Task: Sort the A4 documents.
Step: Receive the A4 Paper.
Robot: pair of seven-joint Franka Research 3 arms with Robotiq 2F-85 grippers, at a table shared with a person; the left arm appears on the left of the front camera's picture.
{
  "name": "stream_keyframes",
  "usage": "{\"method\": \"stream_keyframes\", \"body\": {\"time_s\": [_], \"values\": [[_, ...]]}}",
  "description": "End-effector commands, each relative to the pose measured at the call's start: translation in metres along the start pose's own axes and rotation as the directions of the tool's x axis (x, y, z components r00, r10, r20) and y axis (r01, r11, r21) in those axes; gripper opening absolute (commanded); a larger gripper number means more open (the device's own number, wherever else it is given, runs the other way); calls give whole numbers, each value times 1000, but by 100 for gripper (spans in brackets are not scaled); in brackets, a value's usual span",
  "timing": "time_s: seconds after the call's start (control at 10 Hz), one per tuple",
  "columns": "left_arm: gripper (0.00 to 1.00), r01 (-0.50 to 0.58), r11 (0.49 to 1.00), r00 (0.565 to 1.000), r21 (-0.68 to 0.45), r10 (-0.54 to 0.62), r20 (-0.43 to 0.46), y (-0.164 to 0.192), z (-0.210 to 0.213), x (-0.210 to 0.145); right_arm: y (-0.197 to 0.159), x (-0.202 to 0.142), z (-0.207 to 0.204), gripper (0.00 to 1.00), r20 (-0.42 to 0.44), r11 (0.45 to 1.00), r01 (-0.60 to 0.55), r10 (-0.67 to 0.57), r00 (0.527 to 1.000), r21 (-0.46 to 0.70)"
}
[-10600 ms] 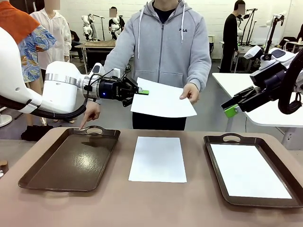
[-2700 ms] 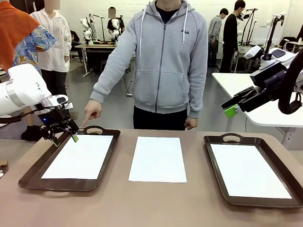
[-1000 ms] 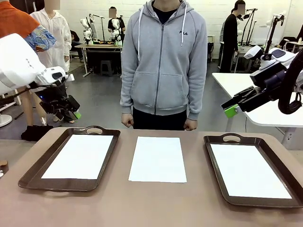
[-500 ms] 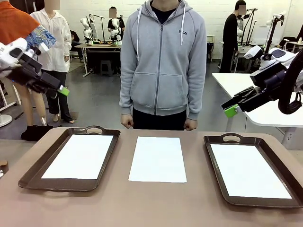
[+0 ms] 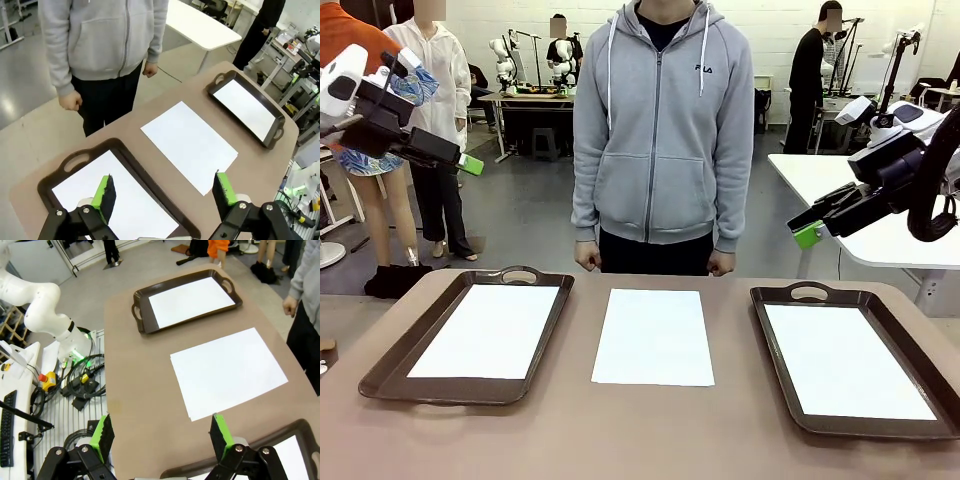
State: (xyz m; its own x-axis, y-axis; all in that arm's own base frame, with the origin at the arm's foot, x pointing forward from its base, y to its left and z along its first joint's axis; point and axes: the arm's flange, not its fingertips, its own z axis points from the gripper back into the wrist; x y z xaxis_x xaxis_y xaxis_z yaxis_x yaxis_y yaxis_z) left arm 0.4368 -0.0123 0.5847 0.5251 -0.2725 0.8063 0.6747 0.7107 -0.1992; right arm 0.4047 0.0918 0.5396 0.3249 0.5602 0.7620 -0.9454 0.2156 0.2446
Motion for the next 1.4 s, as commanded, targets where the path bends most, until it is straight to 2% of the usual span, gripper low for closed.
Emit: {"method": "stream_keyframes", "body": {"time_s": [0.0,0.1,0.2,0.5,0.7,1.1,1.3], "values": [[100,83,996,995,-14,-83,47,-1,-13,-21,1,-1,-1,100,-1,1000,-7,7,1000,1],[100,193,979,981,-71,-191,35,0,-21,-30,1,-1,-1,100,-1,1000,-7,7,1000,1],[100,254,956,967,-144,-255,13,-1,-19,-38,1,-1,-1,100,-1,1000,-7,7,1000,1],[100,378,891,925,-253,-378,50,-5,2,-50,1,-1,-1,100,-1,1000,-7,7,1000,1],[100,394,872,917,-291,-396,56,-13,3,-53,1,-1,-1,100,-1,1000,-7,7,1000,1],[100,330,895,943,-301,-329,54,-17,-7,-50,1,-1,-1,100,-1,1000,-7,7,1000,1],[100,357,883,931,-306,-361,44,-17,-2,-50,1,-1,-1,100,-1,1000,-7,7,1000,1]]}}
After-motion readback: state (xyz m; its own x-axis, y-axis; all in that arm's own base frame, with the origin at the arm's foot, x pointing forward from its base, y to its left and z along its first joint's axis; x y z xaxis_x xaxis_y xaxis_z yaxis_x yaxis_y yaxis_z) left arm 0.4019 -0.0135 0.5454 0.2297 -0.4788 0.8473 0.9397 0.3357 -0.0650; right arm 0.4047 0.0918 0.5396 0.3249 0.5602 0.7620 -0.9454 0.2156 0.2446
